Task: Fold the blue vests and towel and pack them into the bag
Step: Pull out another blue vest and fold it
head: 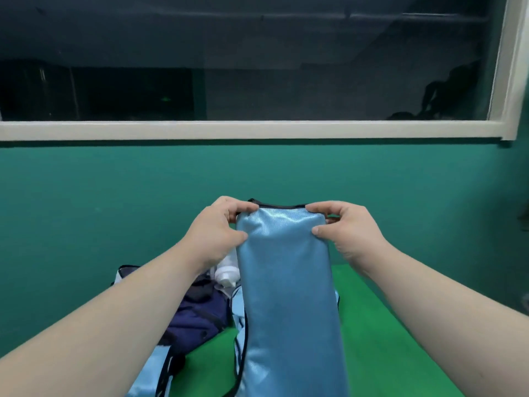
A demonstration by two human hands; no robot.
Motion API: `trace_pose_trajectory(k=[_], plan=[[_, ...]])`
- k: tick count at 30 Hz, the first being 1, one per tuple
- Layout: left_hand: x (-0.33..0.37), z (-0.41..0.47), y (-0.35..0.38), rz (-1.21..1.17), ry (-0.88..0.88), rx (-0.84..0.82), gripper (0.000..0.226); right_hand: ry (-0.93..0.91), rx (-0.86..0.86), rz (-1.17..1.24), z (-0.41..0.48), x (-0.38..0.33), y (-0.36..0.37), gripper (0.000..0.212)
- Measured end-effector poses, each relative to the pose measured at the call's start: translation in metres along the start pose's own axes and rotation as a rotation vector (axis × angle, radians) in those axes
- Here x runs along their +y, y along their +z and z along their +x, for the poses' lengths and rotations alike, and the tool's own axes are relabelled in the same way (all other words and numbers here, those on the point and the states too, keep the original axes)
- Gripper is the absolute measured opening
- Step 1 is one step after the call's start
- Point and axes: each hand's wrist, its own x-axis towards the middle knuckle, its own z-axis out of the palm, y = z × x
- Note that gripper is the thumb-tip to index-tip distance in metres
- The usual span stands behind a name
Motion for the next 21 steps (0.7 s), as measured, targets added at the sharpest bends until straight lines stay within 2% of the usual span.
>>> trace_pose_trajectory(k=[6,9,12,16,21], plan=[[0.041,0.053,-0.007,0.068,0.184,0.093,0.056,-0.165,0.127,-0.004,0.039,-0.047,-0.028,0.041],[0.046,0.038,0.001,0.103,0.284,0.1,0.059,-0.204,0.157,0.009,0.016,-0.045,-0.04,0.04],[0.028,-0.01,0.024,0.118,0.351,0.068,0.062,-0.167,0.144,0.003,-0.031,-0.012,-0.046,0.041],[-0.019,-0.111,0.072,0.102,0.231,-0.062,0.06,-0.026,0.066,-0.001,-0.119,0.064,-0.044,0.039],[-0.066,-0.243,0.123,0.068,-0.101,-0.219,0.058,0.245,-0.032,-0.097,-0.23,0.155,-0.03,0.045]])
